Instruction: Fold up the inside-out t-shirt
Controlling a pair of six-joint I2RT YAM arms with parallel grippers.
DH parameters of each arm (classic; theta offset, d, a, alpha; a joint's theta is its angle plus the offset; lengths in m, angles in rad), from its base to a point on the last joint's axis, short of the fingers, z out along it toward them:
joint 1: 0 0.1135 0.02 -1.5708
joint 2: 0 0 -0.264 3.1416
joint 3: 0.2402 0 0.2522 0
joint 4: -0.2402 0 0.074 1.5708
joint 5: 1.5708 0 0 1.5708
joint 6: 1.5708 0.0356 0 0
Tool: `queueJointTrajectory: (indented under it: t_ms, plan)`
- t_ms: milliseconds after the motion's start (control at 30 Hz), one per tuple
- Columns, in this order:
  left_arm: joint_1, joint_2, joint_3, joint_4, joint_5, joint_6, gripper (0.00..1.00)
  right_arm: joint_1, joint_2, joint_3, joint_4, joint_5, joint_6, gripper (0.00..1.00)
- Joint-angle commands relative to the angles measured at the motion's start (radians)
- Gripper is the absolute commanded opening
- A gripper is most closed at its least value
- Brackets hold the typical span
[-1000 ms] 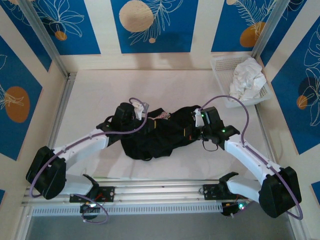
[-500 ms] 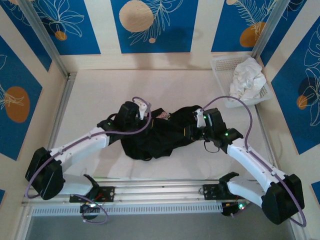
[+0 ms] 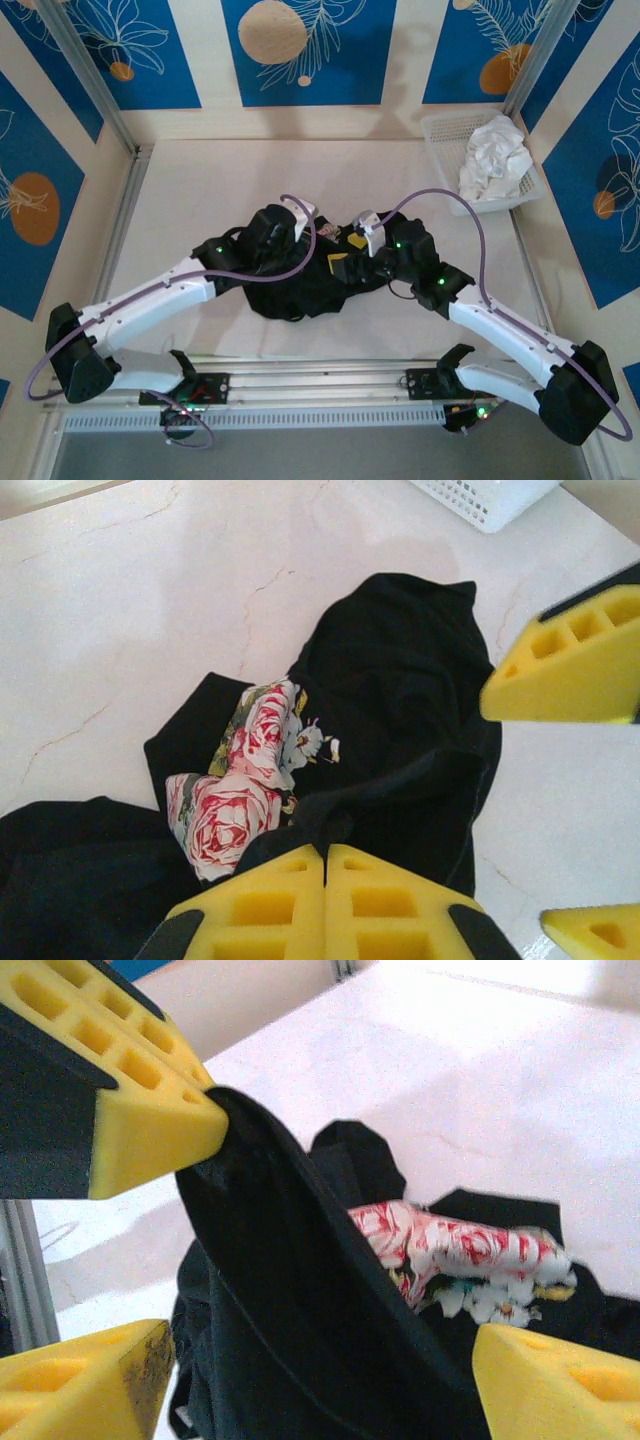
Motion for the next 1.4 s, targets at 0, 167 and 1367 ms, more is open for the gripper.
queueJointTrajectory:
  t_ms: [0,167,1367]
  plan:
    - [-0.013,-0.033,0.035,-0.044,-0.017,0.017,0.0,0.022,0.031,-0.018,0.136,-0.05,-0.145,0.82]
    - [-0.015,-0.044,0.034,-0.038,0.003,0.008,0.0,0.052,0.098,0.0,0.13,0.043,-0.231,0.86]
    - [0.0,-0.208,-0.055,0.079,0.151,0.163,0.31,-0.052,0.073,-0.01,0.133,-0.197,-0.228,0.0]
